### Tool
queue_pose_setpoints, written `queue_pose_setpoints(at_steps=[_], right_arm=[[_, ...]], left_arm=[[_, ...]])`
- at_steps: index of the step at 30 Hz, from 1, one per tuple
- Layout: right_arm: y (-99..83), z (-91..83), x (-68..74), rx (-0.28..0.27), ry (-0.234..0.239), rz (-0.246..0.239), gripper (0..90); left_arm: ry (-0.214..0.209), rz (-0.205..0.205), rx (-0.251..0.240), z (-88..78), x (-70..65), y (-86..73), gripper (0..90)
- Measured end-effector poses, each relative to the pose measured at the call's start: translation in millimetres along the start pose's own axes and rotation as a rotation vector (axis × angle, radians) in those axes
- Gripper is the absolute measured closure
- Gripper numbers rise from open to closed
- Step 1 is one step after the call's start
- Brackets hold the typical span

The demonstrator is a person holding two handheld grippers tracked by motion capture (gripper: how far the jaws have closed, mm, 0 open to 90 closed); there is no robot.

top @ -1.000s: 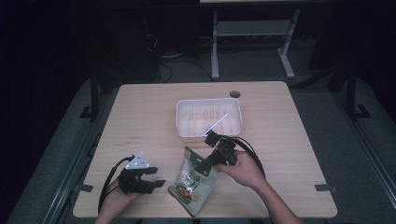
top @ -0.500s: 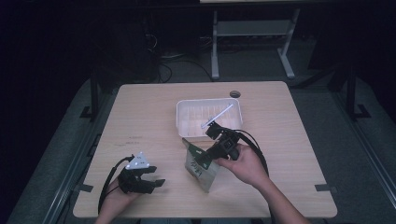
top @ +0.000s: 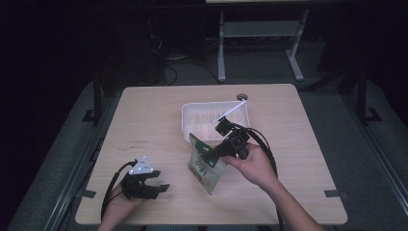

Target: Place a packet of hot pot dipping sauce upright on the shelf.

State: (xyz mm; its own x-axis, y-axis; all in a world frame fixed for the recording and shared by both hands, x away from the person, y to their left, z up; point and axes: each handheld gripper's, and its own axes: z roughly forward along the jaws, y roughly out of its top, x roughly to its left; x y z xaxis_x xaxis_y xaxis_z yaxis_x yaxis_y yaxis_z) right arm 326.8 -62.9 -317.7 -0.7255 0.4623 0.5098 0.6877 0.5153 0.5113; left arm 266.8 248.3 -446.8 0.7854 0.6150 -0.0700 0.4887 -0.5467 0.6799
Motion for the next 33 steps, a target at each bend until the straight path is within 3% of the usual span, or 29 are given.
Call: queue_pose_setpoints(at_steps=[17,33], right_arm=[[26.5,-29.7,-6.5,-0.107,-0.007,0.056,89.8],[54.7,-38.0,-13.7,-0.163,-0.044,0.101,89.8]], left_arm=[[0.023,-0.013,-0.009,-0.8,2.0,-1.4,30.0],[0.03,-0.012,-0.017,-2.4,3.7,-2.0,29.0]])
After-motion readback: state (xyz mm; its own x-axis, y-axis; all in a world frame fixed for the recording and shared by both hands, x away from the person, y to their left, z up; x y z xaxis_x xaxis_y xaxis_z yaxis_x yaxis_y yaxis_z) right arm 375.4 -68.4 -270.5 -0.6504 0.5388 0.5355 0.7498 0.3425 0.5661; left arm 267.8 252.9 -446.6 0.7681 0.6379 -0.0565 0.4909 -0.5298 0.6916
